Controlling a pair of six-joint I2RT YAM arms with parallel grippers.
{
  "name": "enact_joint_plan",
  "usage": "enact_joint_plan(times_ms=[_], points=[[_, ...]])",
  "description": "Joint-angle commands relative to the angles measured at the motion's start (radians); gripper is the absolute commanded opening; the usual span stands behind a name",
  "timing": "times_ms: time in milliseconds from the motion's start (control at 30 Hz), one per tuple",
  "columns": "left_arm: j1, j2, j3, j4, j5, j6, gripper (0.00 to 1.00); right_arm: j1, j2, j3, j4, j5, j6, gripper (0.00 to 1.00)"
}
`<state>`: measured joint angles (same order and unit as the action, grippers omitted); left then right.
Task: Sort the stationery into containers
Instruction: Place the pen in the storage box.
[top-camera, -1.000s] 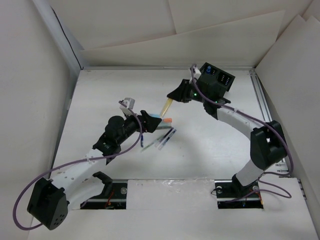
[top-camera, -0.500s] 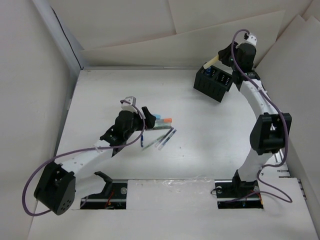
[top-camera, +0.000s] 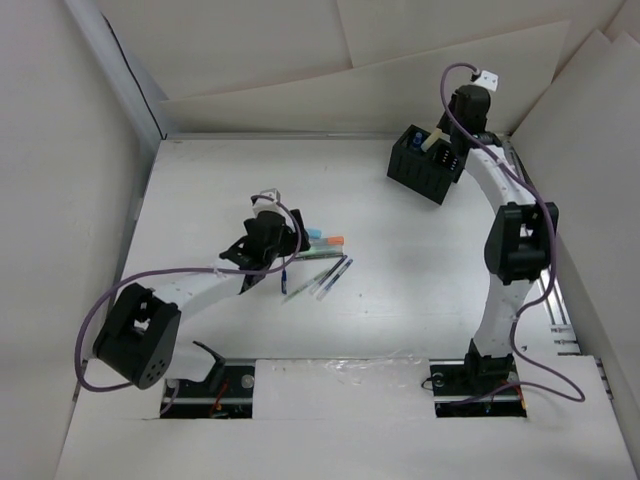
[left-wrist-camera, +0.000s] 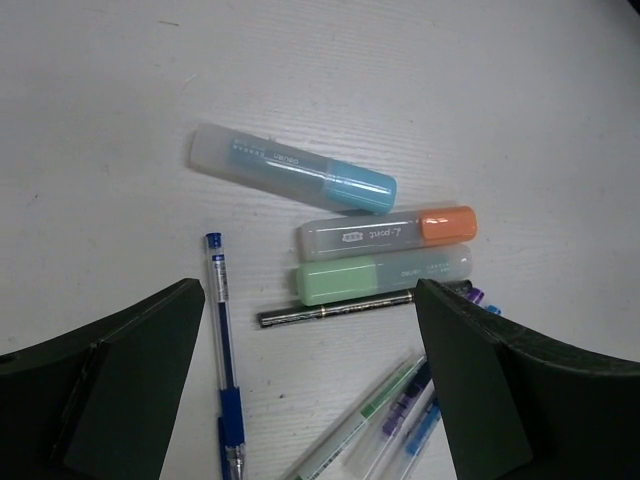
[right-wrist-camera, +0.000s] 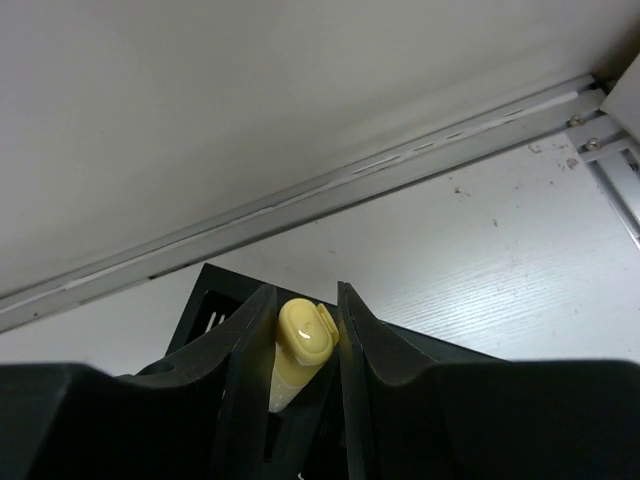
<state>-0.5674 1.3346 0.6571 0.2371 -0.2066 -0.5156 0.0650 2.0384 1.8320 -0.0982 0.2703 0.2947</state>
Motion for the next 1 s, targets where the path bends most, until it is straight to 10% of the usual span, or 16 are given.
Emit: enact_joint_plan(times_ms=[0, 233, 367, 600, 767, 967], points=[[0.001, 0.015, 0.059, -0.004, -0.054, 0.019, 0.84, 0.018, 0.002, 0.070, 0.009, 0.084, -0.062, 0.07], [0.001, 0.077, 0.093, -0.033, -0.105, 0.028, 0.84, 0.074, 0.031, 0.070, 0.009, 0.116, -0.103, 0.12], [0.001, 0.127, 0.116, -0.051, -0.129, 0.019, 0.84, 0.094, 0.042, 0.070, 0.009, 0.116, -0.103, 0.42], [0.001, 0.166, 0.159, -0.071, -0.149, -0.029, 0.82, 0.125, -0.076, 0.006, 0.009, 0.093, -0.103, 0.66], [0.001, 0.198, 0.193, -0.071, -0.139, -0.054, 0.71, 0.125, -0.236, -0.120, 0.009, 0.064, -0.037, 0.71], [0.001, 0.247, 0.242, -0.097, -0.139, -0.099, 0.34, 0.156, -0.457, -0.381, 0.046, -0.040, 0.029, 0.71]])
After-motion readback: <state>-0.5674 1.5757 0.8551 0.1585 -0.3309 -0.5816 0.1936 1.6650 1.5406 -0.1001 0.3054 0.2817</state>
